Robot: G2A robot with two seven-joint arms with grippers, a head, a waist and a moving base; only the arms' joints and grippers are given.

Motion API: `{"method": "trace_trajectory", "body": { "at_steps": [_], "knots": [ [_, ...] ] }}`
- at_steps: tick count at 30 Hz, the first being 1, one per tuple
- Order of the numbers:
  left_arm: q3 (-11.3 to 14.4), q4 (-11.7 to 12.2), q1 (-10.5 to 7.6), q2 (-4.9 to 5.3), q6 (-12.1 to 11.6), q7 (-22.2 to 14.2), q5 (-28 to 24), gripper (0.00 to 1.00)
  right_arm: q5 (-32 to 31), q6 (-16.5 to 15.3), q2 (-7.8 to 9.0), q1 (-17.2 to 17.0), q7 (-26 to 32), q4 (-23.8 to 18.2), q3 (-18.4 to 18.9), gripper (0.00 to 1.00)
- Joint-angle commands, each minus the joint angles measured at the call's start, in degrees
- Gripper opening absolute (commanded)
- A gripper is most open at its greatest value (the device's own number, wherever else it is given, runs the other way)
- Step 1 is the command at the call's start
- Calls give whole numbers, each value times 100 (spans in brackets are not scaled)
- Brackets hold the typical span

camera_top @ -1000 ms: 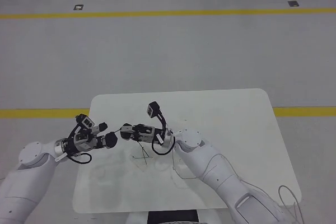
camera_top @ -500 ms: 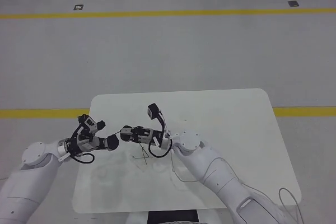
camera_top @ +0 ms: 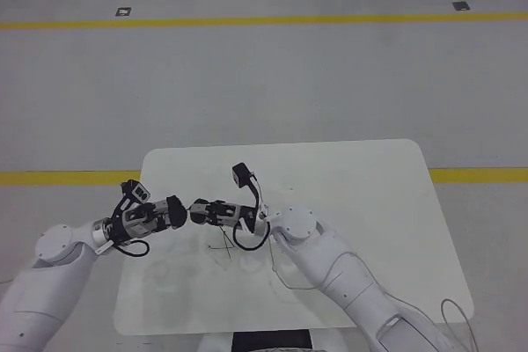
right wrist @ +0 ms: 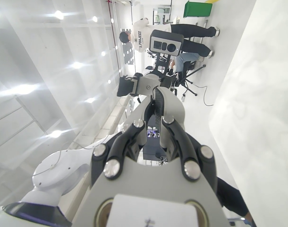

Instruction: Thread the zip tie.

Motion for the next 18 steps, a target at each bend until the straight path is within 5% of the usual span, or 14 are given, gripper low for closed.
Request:
{"method": "trace_trajectory", "body": {
  "at_steps": [1,10,18],
  "knots": [
    [6,-12,4,-5,-10,21,15,0,38,4,8,-6,34,-2,7,0],
    [-35,10,0,-21,-34,50,3,0,396,-117,28,-40,34,92,100,0],
    [-65,-6,19,-25,-15,-36,48,22,578,-209,73,-60,118,113,214,0]
  ]
}}
